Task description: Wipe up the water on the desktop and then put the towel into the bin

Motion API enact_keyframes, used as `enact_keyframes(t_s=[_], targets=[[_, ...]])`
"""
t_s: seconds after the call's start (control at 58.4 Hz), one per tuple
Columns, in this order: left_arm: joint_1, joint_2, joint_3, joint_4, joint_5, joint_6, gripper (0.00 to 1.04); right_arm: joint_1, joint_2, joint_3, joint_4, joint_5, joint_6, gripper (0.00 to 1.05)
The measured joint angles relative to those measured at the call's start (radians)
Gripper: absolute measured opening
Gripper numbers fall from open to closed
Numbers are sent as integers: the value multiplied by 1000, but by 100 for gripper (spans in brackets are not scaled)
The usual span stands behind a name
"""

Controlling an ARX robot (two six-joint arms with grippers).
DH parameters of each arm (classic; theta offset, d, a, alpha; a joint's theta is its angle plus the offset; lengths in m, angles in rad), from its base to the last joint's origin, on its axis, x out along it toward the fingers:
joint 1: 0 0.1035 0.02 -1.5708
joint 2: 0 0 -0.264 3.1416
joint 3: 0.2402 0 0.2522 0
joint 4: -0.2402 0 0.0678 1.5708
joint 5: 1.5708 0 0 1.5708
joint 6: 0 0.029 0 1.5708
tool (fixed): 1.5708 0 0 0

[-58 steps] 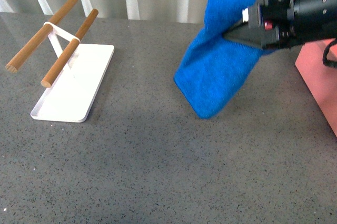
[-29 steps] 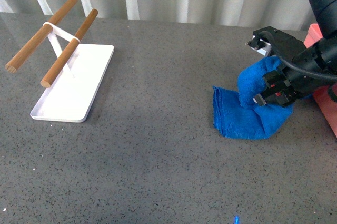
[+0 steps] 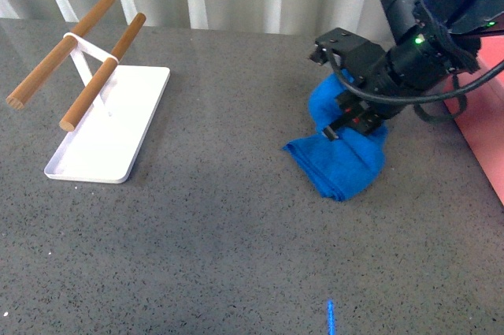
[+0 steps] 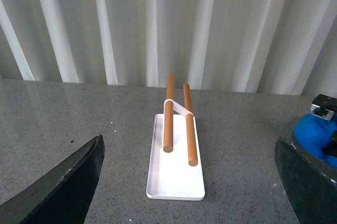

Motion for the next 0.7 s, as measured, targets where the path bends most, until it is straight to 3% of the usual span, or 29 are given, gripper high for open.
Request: enact_keyframes(t_s=[0.188,0.325,0.514,0.702], targets=[[0,0,0,0,0,0,98,93,-45,-63,24,-76,44,5],[0,0,0,0,0,0,98,107,-112,-170,43,-97,49,5],[0,0,0,0,0,0,98,17,-190,-316,58,-52,13,5],[0,0,0,0,0,0,98,-70,-198,-328,53,18,-27,5]])
